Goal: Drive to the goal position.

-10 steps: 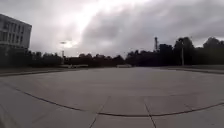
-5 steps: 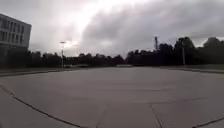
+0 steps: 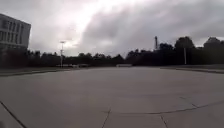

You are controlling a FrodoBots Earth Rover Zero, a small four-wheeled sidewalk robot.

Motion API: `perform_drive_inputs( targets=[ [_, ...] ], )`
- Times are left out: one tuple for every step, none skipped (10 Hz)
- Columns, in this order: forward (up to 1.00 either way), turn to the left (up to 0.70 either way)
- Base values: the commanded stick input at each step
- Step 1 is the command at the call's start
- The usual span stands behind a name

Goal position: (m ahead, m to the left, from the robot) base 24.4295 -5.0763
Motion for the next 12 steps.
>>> perform_drive_inputs(
  targets=[
    [0.7, 0.0],
    [0.7, 0.0],
    [0.7, 0.0],
    [0.7, 0.0],
    [0.7, 0.0],
    [0.7, 0.0],
    [0.7, 0.0],
    [0.7, 0.0],
    [0.2, 0.0],
    [0.07, 0.0],
    [0.06, 0.0],
    [0.06, 0.0]
  ],
)
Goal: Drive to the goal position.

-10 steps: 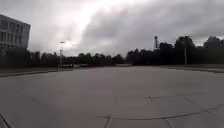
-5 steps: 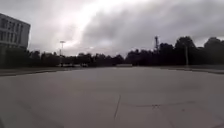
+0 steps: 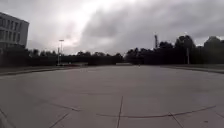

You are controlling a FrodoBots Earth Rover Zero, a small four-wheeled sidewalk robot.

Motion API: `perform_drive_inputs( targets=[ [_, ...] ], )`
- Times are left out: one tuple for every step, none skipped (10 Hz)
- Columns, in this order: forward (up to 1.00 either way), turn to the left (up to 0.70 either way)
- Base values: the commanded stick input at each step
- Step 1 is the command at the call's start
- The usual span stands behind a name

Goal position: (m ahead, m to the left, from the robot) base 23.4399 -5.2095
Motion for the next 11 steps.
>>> perform_drive_inputs(
  targets=[
    [0.06, 0.0],
    [0.06, 0.0],
    [0.06, 0.0],
    [0.06, 0.0],
    [0.06, 0.0],
    [0.06, 0.0],
    [0.06, 0.0],
    [0.06, 0.0],
    [0.06, 0.0],
    [0.06, 0.0],
    [0.06, 0.0]
  ],
)
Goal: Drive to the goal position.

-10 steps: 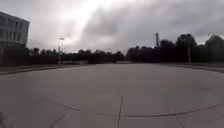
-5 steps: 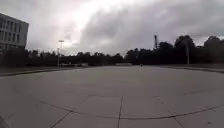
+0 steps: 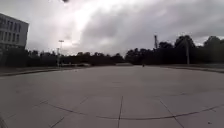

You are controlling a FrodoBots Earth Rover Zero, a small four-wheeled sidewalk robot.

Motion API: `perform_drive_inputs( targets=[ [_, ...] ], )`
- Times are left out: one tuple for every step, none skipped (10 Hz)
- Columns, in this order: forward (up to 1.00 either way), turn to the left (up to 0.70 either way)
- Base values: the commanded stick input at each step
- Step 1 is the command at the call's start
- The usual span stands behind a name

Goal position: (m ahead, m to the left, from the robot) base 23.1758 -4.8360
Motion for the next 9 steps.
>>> perform_drive_inputs(
  targets=[
    [0.06, 0.0],
    [0.06, 0.0],
    [0.06, 0.0],
    [0.06, 0.0],
    [0.06, 0.0],
    [0.06, 0.0],
    [0.06, 0.0],
    [0.06, 0.0],
    [0.06, 0.0]
  ],
)
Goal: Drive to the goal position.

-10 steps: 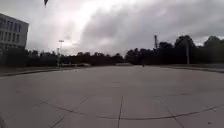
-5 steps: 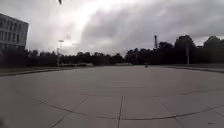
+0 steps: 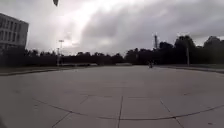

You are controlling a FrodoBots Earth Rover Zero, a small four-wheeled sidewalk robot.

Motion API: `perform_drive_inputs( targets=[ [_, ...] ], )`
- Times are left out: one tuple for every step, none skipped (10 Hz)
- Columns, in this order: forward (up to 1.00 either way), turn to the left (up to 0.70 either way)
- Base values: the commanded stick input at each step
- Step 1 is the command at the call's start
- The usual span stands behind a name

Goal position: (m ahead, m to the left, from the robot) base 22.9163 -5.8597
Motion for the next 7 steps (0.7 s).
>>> perform_drive_inputs(
  targets=[
    [0.06, 0.0],
    [0.06, 0.0],
    [0.06, 0.0],
    [0.06, 0.0],
    [0.06, 0.0],
    [0.06, 0.0],
    [0.06, 0.0]
  ],
)
